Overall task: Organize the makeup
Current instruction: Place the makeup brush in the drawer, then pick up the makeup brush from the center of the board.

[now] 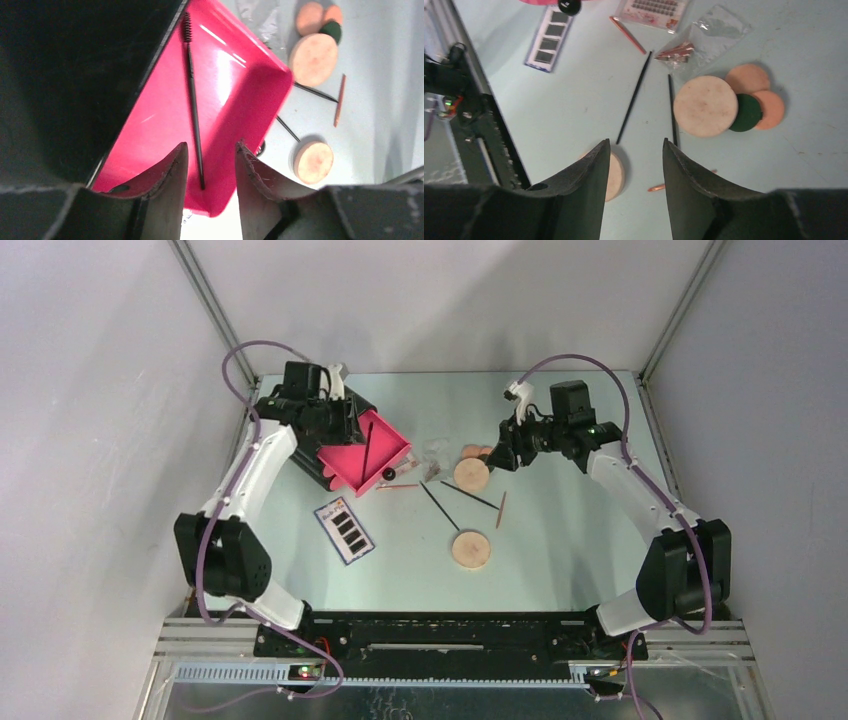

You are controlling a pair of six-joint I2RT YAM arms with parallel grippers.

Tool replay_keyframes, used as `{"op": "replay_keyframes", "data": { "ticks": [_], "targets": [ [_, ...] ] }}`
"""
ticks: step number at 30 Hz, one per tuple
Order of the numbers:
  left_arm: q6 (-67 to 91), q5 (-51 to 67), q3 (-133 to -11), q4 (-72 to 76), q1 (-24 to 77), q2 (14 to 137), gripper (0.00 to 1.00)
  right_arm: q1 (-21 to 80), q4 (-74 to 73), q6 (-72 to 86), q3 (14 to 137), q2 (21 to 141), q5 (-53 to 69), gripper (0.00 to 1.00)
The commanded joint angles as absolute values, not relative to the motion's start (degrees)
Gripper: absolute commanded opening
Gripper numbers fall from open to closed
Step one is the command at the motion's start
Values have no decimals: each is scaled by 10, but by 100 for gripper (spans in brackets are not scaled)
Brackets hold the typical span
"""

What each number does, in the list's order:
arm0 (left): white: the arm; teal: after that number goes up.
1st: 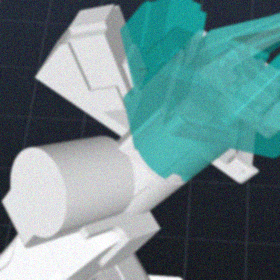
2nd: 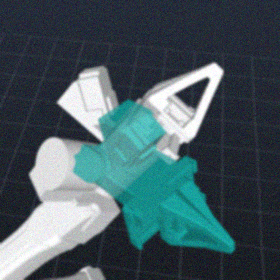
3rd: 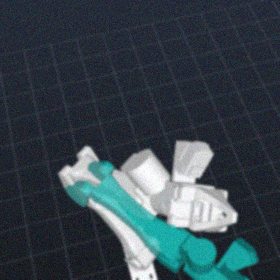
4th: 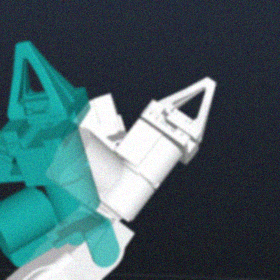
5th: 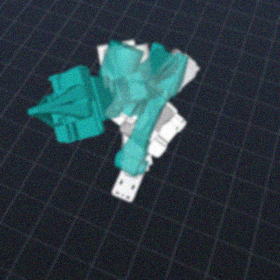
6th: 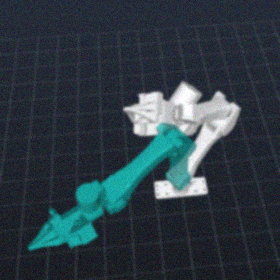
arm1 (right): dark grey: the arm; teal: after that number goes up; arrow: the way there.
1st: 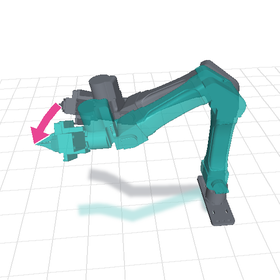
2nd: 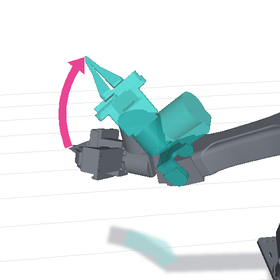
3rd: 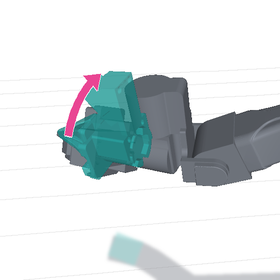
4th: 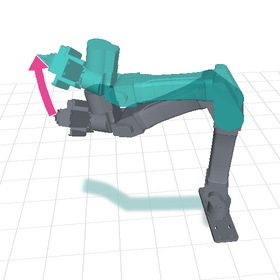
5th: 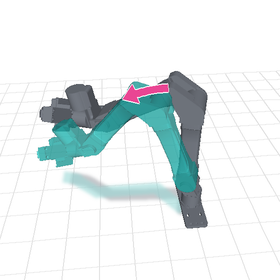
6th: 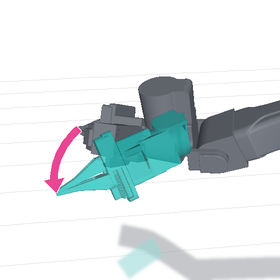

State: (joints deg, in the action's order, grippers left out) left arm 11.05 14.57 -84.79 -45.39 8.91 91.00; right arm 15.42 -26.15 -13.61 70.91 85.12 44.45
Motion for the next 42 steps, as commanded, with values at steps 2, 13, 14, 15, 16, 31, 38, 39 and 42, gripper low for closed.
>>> {"op": "replay_keyframes", "data": {
  "ticks": [2,13,14,15,16,31,38,39,42],
  "targets": [
    [34,224,-839,-463,85,842,47,192,-284,-220,709,878,333,53],
    [-71,265,-755,-431,84,723,77,266,-306,-314,709,986,183,54],
    [-70,260,-748,-421,84,712,79,271,-305,-317,710,994,174,54],
    [-69,256,-741,-412,84,697,81,277,-309,-321,714,1005,162,54],
    [-68,250,-734,-404,85,686,82,281,-316,-323,718,1012,155,54],
    [-67,218,-709,-373,84,639,84,292,-329,-344,729,1081,107,51],
    [-69,213,-708,-373,85,637,84,293,-345,-357,739,1101,133,46],
    [-71,213,-709,-373,85,636,84,292,-347,-358,741,1103,137,45],
    [-74,211,-709,-374,84,635,84,290,-354,-360,747,1110,150,39]
  ]
}}
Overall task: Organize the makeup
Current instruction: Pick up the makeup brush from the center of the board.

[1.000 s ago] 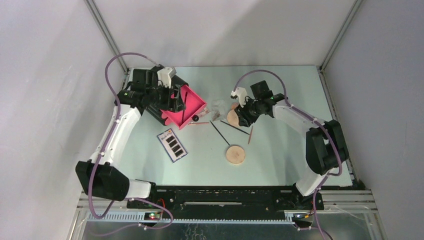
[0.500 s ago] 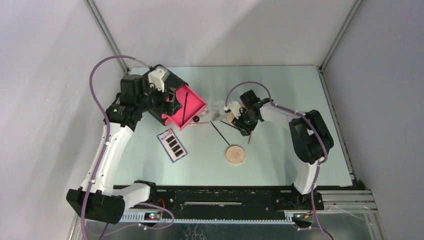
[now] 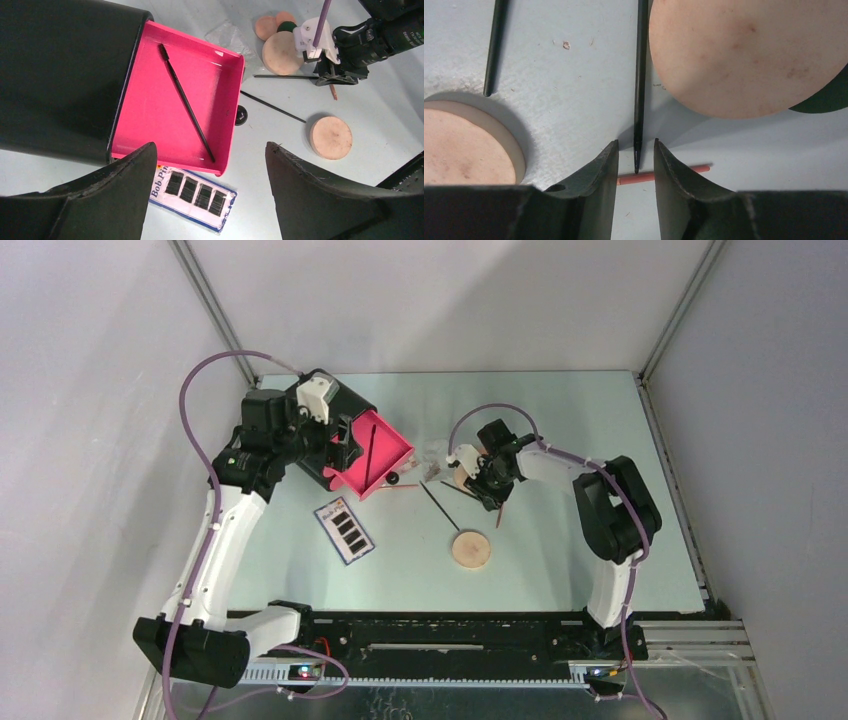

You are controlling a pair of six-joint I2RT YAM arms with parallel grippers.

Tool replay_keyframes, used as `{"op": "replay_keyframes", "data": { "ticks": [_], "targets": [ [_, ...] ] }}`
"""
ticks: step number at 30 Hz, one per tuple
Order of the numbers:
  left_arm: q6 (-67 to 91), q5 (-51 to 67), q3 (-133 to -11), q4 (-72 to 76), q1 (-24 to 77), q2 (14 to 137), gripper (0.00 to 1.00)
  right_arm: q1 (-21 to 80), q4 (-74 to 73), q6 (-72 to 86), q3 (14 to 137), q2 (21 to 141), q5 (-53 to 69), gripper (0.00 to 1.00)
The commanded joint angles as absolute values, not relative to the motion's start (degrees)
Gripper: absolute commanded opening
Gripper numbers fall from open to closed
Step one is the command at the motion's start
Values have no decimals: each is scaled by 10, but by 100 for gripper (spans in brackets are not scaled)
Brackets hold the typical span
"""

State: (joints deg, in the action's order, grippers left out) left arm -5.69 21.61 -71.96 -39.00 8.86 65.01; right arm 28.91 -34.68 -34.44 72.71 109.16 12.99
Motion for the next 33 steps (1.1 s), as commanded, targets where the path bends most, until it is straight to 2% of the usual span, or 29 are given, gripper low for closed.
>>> {"op": "replay_keyframes", "data": {
  "ticks": [1,10,13,19,25,27,33],
  "targets": [
    [-74,210,-709,-374,84,634,84,289,-355,-360,748,1112,154,37],
    [-78,204,-711,-375,84,628,85,292,-369,-340,774,1112,176,10],
    [-81,195,-713,-373,84,628,90,294,-372,-326,782,1092,197,0],
    [-66,197,-710,-338,85,627,99,294,-373,-292,795,1025,248,0],
    [-11,312,-703,-259,85,642,99,273,-362,-213,804,947,292,0],
    [65,385,-693,-187,86,662,99,254,-329,-153,804,899,346,0],
    [228,469,-697,-51,97,723,99,213,-240,-35,801,841,466,0]
  ]
}}
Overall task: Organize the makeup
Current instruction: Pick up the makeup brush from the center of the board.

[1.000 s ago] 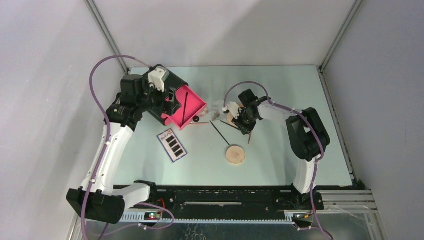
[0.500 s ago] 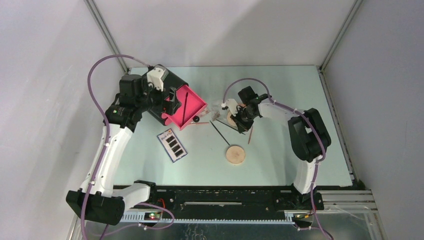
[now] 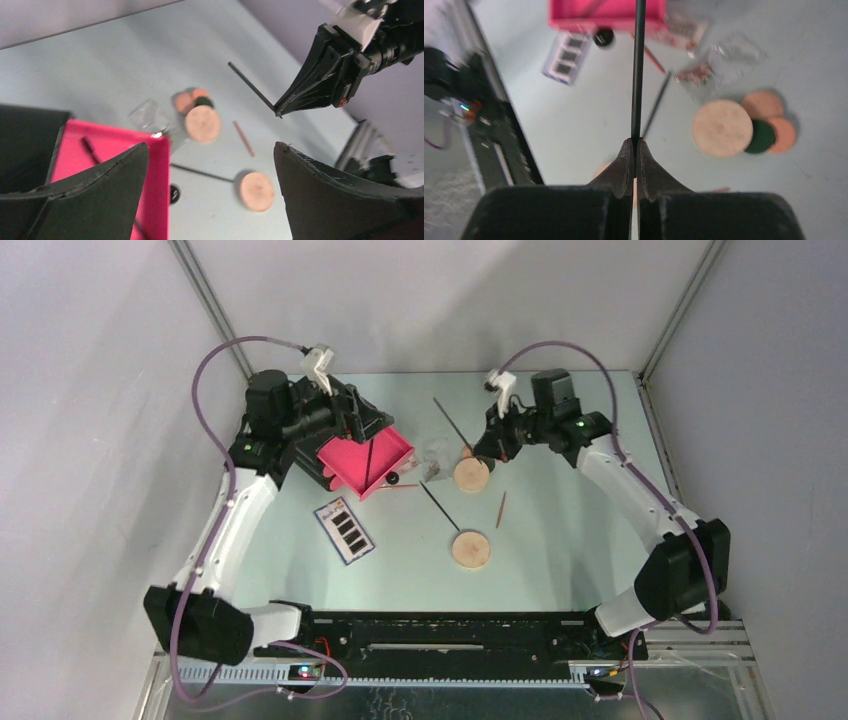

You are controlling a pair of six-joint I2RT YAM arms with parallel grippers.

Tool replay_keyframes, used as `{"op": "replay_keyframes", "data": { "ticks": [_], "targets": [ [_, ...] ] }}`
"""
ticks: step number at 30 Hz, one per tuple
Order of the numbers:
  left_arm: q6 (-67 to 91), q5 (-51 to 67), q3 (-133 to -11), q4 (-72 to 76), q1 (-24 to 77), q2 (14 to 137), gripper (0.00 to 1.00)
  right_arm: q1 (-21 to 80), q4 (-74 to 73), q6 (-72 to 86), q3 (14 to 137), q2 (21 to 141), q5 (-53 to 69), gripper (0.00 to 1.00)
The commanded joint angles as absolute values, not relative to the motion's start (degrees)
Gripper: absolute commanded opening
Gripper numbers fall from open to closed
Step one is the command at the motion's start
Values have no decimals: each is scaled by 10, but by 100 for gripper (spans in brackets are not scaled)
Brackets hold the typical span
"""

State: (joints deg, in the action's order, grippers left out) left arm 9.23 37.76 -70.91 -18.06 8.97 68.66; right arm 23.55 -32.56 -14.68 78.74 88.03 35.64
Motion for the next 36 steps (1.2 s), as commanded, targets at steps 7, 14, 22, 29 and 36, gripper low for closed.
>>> {"op": "replay_keyframes", "data": {
  "ticks": [7,14,22,29,36],
  "targets": [
    [327,500,-701,88,153,780,93,203,-144,109,801,842,570,0],
    [374,480,-688,177,208,805,84,204,-78,195,788,861,617,0],
    [386,468,-680,194,233,834,65,216,-57,208,775,865,637,0],
    [422,492,-685,235,237,852,32,220,-60,199,771,866,639,0],
    [307,491,-750,30,201,847,0,198,-113,116,771,854,628,46]
  ]
}}
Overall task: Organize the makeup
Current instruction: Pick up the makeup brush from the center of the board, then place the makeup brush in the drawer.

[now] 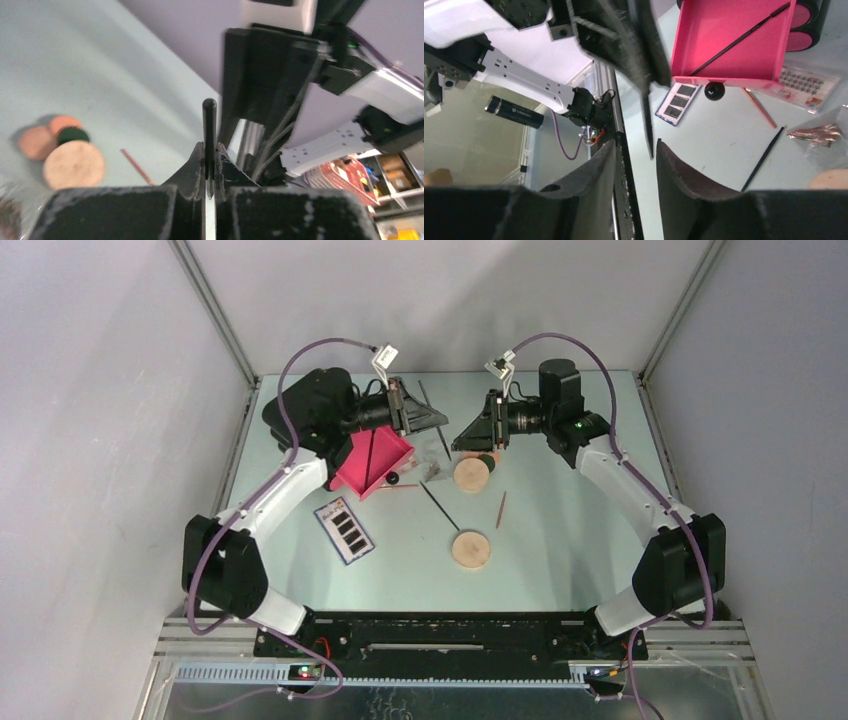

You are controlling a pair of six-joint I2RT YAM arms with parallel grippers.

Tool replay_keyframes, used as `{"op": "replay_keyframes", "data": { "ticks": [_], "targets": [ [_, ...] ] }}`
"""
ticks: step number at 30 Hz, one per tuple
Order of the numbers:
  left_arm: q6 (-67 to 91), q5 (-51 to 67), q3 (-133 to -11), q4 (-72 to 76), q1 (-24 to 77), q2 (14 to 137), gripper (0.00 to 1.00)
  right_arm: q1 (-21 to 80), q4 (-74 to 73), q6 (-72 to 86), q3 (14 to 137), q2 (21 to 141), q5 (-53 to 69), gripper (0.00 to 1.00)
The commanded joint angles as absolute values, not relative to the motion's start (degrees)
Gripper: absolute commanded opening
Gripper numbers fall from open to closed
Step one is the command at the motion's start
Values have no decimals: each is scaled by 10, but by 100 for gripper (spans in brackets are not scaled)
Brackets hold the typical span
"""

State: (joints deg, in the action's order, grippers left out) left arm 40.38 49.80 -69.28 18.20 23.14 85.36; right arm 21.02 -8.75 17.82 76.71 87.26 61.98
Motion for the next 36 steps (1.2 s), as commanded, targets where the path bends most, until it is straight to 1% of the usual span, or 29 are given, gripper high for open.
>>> {"op": "replay_keyframes", "data": {
  "ticks": [1,3,5,6,10,15,19,28,36],
  "targets": [
    [255,479,-777,-47,193,849,0,195,-136,84,772,847,618,53],
    [115,407,-828,-205,185,854,0,193,-191,12,771,833,591,58],
    [26,325,-853,-304,183,853,0,193,-235,-46,768,821,569,60],
    [5,285,-852,-326,182,849,0,192,-249,-66,763,814,558,61],
    [-56,172,-832,-365,179,838,0,186,-249,-97,738,793,536,61],
    [-71,83,-860,-424,177,874,0,181,-256,-108,736,795,528,61],
    [-62,74,-878,-446,168,908,5,181,-263,-112,736,800,526,60],
    [-49,37,-894,-448,164,950,18,180,-268,-117,736,814,528,60],
    [-45,30,-897,-446,163,944,46,180,-277,-127,736,811,497,61]
  ]
}}
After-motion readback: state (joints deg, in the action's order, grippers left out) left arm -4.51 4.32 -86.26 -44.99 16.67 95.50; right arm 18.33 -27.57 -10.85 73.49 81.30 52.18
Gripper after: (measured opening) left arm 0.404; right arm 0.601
